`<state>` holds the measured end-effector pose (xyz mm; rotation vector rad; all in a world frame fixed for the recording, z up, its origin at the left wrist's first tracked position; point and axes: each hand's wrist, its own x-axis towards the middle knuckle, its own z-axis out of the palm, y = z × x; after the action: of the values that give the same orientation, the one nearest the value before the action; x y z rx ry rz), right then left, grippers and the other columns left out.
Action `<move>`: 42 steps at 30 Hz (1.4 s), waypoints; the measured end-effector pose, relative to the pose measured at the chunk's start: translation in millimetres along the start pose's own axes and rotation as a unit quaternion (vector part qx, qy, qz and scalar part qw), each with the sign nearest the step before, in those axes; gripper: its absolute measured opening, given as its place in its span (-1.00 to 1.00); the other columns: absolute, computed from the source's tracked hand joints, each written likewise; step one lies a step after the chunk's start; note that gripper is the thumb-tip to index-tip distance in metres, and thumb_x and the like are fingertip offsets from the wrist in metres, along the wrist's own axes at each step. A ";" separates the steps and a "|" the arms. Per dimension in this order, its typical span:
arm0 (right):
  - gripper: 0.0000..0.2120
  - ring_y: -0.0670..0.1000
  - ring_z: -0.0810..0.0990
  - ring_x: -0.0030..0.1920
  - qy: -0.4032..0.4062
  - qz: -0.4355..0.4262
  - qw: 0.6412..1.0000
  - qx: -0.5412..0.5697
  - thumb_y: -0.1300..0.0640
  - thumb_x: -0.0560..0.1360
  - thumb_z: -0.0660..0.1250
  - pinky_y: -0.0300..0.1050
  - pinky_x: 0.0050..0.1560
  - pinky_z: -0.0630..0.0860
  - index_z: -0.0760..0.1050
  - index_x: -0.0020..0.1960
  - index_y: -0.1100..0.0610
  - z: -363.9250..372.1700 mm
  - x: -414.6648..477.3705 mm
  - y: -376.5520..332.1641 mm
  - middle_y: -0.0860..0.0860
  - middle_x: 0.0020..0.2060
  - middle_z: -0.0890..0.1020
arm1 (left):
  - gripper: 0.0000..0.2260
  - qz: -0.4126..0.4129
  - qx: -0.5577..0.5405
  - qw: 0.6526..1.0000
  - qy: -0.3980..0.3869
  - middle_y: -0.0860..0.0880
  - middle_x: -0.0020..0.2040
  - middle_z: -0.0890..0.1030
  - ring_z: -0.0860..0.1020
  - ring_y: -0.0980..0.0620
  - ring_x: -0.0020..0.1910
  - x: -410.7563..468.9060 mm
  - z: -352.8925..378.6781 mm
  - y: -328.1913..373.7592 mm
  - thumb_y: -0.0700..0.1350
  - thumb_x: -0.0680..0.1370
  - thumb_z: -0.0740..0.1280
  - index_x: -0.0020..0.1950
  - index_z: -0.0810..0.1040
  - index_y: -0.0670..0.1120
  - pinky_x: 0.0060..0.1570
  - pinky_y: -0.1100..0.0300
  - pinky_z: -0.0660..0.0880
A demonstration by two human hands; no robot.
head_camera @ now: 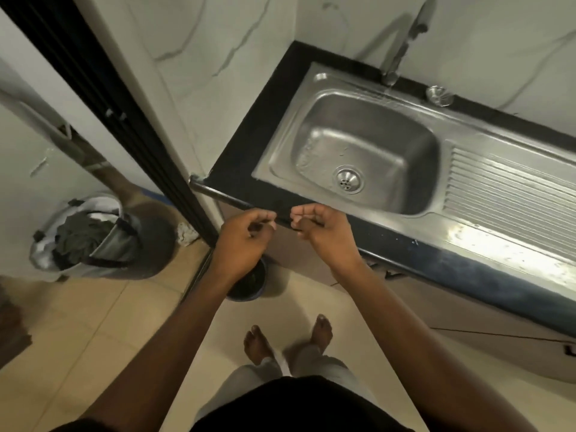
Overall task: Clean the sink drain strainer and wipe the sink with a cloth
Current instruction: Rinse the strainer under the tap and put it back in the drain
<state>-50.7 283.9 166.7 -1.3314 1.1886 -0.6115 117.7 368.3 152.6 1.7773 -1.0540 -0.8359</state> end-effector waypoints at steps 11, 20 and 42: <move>-0.86 -0.02 0.74 0.05 0.039 -0.050 0.995 0.078 0.22 0.59 0.43 -0.23 -0.03 0.64 0.70 0.06 0.03 -89.8 -8.6 -32.9 -0.02 -0.03 0.77 | -0.83 0.066 -0.008 0.996 -0.053 0.15 0.05 0.73 0.67 0.25 0.07 24.5 55.4 81.3 -0.06 0.60 0.44 0.18 0.71 0.01 0.16 0.26 0.57; -0.87 -0.01 0.75 0.04 0.067 -0.081 0.991 0.086 0.24 0.58 0.43 -0.14 0.02 0.69 0.71 0.08 0.08 -168.2 -0.6 -47.8 0.00 -0.02 0.77 | -0.86 0.108 0.013 0.993 -0.051 0.25 0.03 0.71 0.65 0.32 0.05 41.5 112.9 139.6 -0.04 0.59 0.44 0.15 0.70 0.09 0.01 0.49 0.50; -0.85 0.07 0.76 -0.02 0.085 -0.067 0.989 0.105 0.27 0.57 0.44 -0.11 0.02 0.70 0.70 0.09 0.11 -257.1 61.2 -38.4 0.02 -0.05 0.78 | -0.89 0.088 0.017 0.994 -0.065 0.32 -0.02 0.70 0.66 0.30 0.02 101.0 201.7 175.0 0.01 0.56 0.44 0.07 0.70 0.17 -0.06 0.46 0.52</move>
<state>-250.3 117.7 228.8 -1.2045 1.1411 -0.9365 -67.7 163.4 224.5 1.6471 -1.2970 -0.8363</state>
